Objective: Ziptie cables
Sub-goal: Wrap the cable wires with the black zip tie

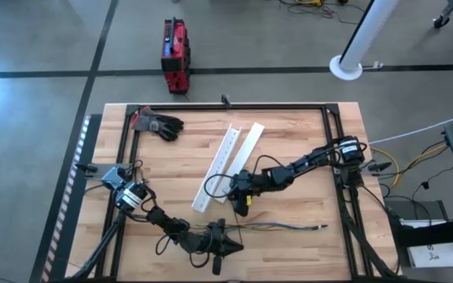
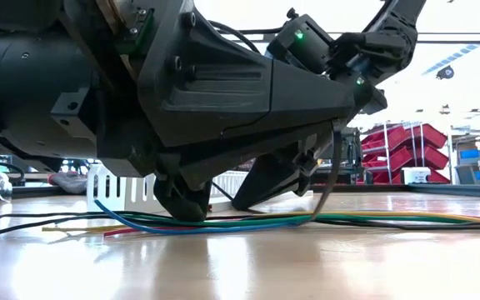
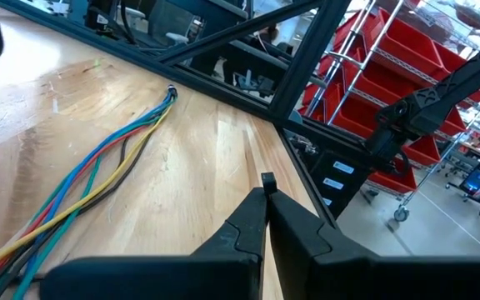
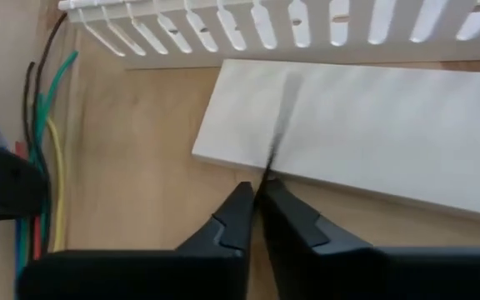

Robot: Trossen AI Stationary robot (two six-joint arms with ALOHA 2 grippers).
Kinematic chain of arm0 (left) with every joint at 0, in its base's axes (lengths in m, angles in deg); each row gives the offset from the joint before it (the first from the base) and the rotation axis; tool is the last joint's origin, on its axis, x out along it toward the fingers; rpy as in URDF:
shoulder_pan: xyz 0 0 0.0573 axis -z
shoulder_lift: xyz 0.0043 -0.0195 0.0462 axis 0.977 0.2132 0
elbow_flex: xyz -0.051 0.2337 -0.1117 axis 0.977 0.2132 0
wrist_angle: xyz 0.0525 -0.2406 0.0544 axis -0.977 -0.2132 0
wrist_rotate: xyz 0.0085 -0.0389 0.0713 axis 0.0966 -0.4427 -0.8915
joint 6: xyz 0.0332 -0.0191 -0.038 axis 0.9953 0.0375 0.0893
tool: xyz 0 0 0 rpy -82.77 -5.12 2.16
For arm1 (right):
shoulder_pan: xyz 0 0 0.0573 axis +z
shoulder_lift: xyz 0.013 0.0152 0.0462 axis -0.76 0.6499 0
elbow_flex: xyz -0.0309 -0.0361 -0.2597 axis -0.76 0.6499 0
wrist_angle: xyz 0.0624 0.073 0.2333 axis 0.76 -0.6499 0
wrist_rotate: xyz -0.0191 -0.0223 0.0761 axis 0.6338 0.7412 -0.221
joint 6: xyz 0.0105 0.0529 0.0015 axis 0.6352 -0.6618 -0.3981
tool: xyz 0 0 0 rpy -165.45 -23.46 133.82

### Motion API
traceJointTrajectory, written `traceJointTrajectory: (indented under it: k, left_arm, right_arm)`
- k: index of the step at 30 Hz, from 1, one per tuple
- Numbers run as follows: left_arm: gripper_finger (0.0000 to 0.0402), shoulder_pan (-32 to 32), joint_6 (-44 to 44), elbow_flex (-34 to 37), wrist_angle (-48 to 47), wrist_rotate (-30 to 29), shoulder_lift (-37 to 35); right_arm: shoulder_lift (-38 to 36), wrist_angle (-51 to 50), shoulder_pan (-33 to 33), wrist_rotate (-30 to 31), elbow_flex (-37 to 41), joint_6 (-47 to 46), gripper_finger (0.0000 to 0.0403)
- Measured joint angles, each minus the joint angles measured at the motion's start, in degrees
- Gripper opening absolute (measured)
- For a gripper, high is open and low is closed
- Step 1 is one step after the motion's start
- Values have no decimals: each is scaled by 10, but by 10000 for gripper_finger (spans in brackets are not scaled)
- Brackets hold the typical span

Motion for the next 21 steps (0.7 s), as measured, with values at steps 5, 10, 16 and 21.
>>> traceJointTrajectory:
  k: [5,10,16,21]
  left_arm:
    - [0,0,-2,0,0,0,0]
    - [0,0,-4,0,0,0,0]
    - [0,0,-15,15,3,1,-7]
    - [0,7,-19,37,0,0,-31]
  right_arm:
    - [0,-2,4,-3,1,24,2]
    - [0,-1,6,-2,2,28,1]
    - [1,49,24,33,6,68,0]
    - [-9,70,62,120,20,83,0]
